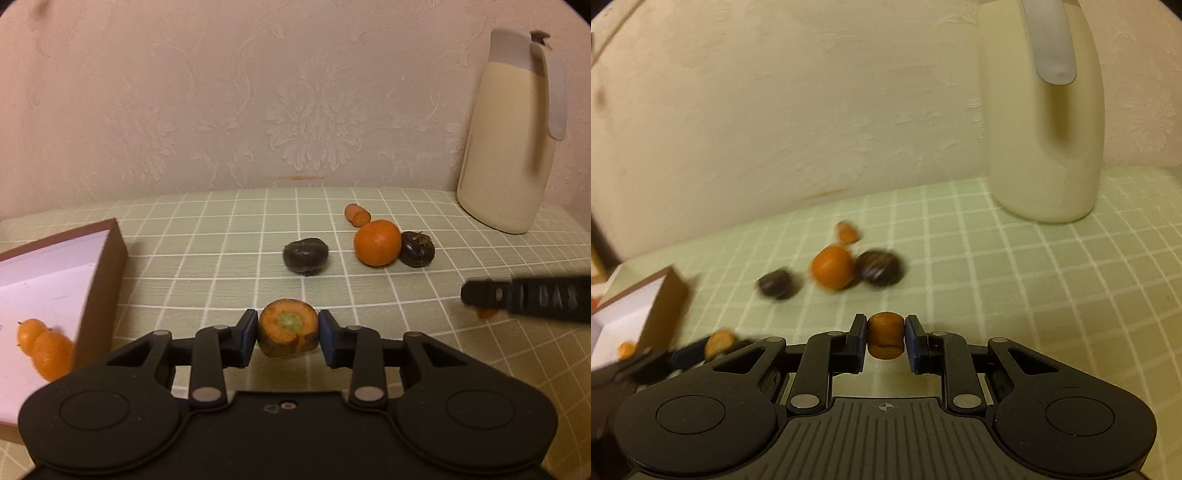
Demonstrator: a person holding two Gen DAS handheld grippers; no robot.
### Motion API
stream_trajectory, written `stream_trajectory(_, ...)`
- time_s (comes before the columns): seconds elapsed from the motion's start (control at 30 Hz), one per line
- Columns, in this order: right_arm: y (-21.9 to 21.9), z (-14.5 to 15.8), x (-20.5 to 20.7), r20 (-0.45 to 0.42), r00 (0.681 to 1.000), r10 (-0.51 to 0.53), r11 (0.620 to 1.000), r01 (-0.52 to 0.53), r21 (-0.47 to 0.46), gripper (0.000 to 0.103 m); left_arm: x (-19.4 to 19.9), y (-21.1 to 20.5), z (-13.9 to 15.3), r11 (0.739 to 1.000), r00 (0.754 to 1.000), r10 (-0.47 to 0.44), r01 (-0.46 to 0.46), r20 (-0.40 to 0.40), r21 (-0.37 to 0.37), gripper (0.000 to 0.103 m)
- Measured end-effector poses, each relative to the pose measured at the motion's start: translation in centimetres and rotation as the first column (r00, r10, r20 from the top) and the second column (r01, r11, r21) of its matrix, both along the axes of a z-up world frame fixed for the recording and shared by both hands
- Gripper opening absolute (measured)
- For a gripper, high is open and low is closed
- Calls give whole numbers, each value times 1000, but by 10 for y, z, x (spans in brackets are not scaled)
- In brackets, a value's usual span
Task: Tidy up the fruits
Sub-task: 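Carry the slice in the left tool over the box while the right tool carries its piece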
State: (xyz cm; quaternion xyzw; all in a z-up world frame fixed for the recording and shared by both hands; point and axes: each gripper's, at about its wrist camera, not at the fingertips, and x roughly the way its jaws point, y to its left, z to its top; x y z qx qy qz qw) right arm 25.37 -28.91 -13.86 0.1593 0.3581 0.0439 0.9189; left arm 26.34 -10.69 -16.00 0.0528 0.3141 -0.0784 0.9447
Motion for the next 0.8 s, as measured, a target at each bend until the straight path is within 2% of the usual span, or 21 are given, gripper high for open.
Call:
stream_trajectory(0.23, 24, 13, -29, 36, 999, 29, 1000, -29, -3, 22, -17, 20, 6, 1000, 1000, 20, -20, -9, -5, 26)
stream_trajectory(0.6, 48, 8, -51, 21, 998, 56, 998, -55, -32, 22, -37, 25, -1, 1000, 998, -12, 12, -57, -4, 26)
stream_trajectory(0.8, 48, 17, -55, 50, 998, 46, 999, -45, -20, 22, -45, 33, 21, 1000, 1000, -15, 16, 8, -25, 26)
